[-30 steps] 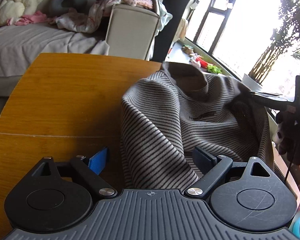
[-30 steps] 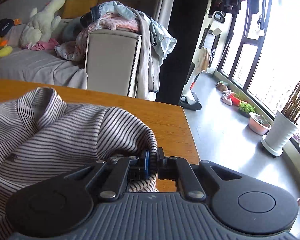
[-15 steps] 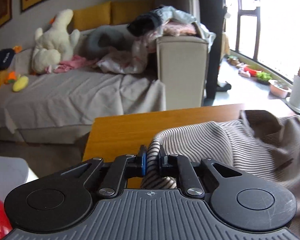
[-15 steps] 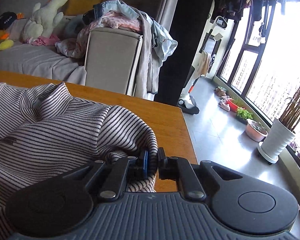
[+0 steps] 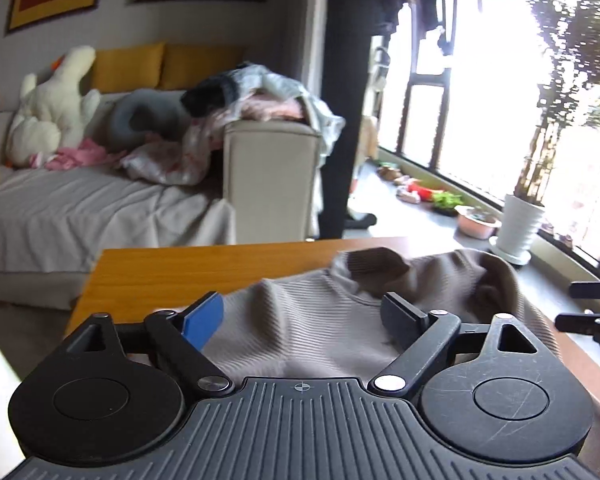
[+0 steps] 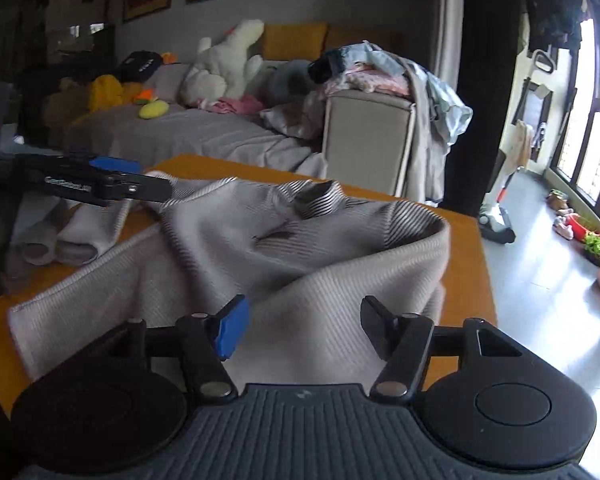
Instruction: Fold clothes
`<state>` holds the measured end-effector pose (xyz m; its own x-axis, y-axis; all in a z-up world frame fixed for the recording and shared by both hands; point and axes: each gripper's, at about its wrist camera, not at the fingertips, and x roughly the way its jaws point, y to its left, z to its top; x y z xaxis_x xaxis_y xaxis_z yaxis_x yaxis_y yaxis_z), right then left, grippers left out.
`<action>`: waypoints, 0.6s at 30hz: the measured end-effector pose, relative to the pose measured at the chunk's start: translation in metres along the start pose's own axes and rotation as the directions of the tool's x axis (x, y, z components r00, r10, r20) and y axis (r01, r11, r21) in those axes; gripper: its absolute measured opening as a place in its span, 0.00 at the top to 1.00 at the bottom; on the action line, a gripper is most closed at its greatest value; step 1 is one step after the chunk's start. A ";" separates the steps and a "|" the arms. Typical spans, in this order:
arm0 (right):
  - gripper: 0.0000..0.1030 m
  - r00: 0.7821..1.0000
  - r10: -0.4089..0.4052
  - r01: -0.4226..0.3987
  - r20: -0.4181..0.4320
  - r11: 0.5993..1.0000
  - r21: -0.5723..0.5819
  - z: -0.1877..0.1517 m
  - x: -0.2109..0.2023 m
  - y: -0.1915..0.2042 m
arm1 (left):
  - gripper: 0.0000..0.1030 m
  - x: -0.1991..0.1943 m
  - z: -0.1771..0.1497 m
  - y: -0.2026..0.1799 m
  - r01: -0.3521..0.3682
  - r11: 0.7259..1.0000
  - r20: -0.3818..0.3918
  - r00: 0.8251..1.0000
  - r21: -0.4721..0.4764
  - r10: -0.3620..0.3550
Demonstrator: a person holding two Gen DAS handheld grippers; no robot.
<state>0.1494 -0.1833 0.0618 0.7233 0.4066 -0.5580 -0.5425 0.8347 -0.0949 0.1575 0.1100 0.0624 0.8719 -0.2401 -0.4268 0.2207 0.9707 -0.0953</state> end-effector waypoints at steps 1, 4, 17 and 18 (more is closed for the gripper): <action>0.30 1.000 0.014 -0.014 -0.019 0.999 -0.039 -0.008 0.001 0.013 | 0.08 0.000 -0.011 -0.011 0.027 0.999 -0.004 1.000 0.019 -0.027; 0.37 0.997 0.004 -0.016 -0.077 0.987 -0.157 -0.029 0.012 0.045 | 0.08 0.003 -0.038 -0.031 0.096 0.994 -0.054 0.994 0.047 -0.094; 1.00 0.812 -0.562 0.524 0.158 0.821 0.225 0.048 -0.053 -0.115 | 0.03 -0.030 -0.084 -0.041 0.055 0.985 -0.098 0.994 0.165 -0.039; 1.00 0.831 -0.530 0.491 0.171 0.842 0.222 0.048 -0.056 -0.111 | 0.03 -0.031 -0.084 -0.037 0.057 0.988 -0.104 0.994 0.140 -0.043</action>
<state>0.1897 -0.2811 0.1432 0.9613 -0.0409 -0.2724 -0.0065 0.9853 -0.1708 0.0855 0.0824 0.0041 0.8114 -0.2791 -0.5136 0.3295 0.9441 0.0075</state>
